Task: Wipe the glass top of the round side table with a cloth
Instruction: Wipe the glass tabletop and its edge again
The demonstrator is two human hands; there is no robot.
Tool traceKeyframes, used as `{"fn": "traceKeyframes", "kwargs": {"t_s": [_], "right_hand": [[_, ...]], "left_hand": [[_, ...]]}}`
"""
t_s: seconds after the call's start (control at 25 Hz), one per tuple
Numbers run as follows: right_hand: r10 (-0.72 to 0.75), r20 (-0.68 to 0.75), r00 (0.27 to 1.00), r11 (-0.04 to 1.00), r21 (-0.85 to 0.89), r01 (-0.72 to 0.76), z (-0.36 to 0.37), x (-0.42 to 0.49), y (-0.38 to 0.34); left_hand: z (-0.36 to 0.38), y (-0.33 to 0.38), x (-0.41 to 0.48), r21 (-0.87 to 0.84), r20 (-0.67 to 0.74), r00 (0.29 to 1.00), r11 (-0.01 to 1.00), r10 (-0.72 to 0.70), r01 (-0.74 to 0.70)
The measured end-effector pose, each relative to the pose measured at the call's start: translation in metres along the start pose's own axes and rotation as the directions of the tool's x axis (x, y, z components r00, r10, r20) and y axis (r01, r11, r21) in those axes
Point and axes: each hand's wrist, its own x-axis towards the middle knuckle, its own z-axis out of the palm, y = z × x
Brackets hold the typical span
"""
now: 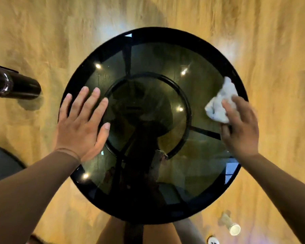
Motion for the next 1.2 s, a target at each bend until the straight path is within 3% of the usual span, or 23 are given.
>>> {"fn": "traceKeyframes", "kwargs": {"t_s": [0.12, 0.32, 0.44, 0.48, 0.56, 0.64, 0.8, 0.96, 1.08, 1.2], "right_hand": [[0.161, -0.013, 0.987, 0.986, 0.04, -0.161, 0.002, -0.06, -0.028], [0.178, -0.055, 0.983, 0.974, 0.153, -0.168, 0.039, 0.017, -0.17], [-0.212, -0.047, 0.976, 0.962, 0.168, 0.217, 0.049, 0.073, -0.207], [-0.379, -0.06, 0.923, 0.912, 0.145, 0.384, 0.05, 0.098, -0.209], [-0.651, -0.111, 0.751, 0.755, 0.011, 0.656, 0.053, 0.147, -0.213], [-0.686, -0.141, 0.713, 0.726, -0.07, 0.684, 0.051, 0.176, -0.183], [-0.405, -0.21, 0.89, 0.913, -0.045, 0.406, 0.036, 0.155, -0.074], [-0.074, -0.098, 0.992, 0.996, -0.049, 0.069, 0.005, 0.046, 0.014], [0.173, -0.078, 0.982, 0.984, -0.021, -0.175, 0.002, -0.008, 0.014], [0.458, -0.173, 0.872, 0.889, 0.088, -0.449, 0.018, 0.052, -0.036]], "left_hand": [[-0.001, -0.001, 0.0, 0.028, 0.008, 1.0, 0.999, 0.016, -0.016], [-0.001, -0.001, 0.003, 0.05, 0.045, 0.999, 0.998, 0.022, -0.024], [0.0, 0.0, 0.002, 0.051, 0.026, 0.999, 0.998, 0.035, -0.036], [0.001, 0.001, 0.003, 0.049, 0.018, 0.999, 0.998, 0.033, -0.034], [-0.002, -0.002, -0.004, 0.031, 0.008, 1.0, 0.999, 0.014, -0.014], [0.0, 0.001, 0.001, 0.039, 0.014, 0.999, 0.999, 0.031, -0.032], [0.002, 0.0, 0.0, 0.06, 0.018, 0.999, 0.997, 0.041, -0.042], [0.003, 0.002, 0.0, 0.027, -0.001, 1.0, 0.999, 0.025, -0.025], [0.005, -0.003, -0.002, 0.04, -0.014, 1.0, 0.999, 0.028, -0.027], [0.004, -0.004, 0.001, 0.051, -0.006, 0.999, 0.998, 0.036, -0.036]]}}
